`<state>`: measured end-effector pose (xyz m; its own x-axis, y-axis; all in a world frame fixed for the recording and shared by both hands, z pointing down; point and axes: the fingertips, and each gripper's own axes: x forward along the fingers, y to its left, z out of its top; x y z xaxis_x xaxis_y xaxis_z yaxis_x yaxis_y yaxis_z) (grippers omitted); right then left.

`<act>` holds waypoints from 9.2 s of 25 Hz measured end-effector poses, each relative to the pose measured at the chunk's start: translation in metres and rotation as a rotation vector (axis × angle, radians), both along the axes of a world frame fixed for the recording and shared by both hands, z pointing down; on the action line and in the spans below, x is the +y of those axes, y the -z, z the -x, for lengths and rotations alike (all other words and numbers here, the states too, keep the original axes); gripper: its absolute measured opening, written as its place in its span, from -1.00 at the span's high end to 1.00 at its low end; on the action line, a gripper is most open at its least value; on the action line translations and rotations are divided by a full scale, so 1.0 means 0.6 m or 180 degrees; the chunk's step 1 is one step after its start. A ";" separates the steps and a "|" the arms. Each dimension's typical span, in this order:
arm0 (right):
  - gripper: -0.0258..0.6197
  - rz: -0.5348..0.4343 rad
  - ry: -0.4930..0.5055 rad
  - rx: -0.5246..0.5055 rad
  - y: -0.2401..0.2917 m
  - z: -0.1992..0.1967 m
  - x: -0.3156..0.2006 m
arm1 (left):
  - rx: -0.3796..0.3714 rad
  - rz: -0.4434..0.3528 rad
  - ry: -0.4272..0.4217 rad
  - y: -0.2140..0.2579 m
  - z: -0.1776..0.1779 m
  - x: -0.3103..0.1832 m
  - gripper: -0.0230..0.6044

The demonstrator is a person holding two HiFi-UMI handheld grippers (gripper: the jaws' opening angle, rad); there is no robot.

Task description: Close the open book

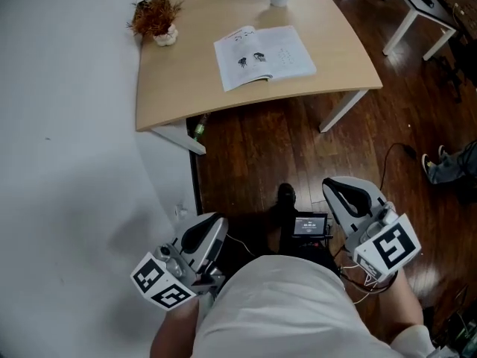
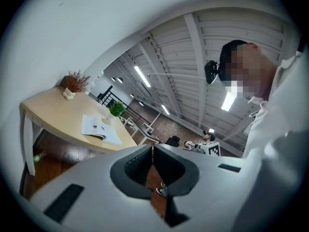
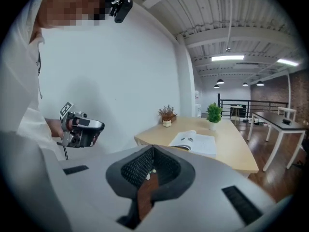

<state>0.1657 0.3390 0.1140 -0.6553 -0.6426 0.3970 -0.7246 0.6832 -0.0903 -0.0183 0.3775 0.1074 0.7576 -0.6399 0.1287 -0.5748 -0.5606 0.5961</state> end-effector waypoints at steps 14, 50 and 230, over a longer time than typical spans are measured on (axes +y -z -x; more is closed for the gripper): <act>0.81 -0.0329 0.0720 0.0503 -0.034 -0.048 -0.234 | -0.0074 0.0096 0.0316 -0.021 -0.103 -0.248 0.94; 0.79 -0.0122 0.1135 0.1470 -0.224 0.169 -0.486 | -0.0118 0.0543 -0.0174 -0.199 0.037 -0.526 0.72; 0.28 -0.1256 0.0881 0.2729 -0.448 0.271 -0.589 | 0.1085 0.2239 -0.0335 -0.445 -0.012 -0.768 0.93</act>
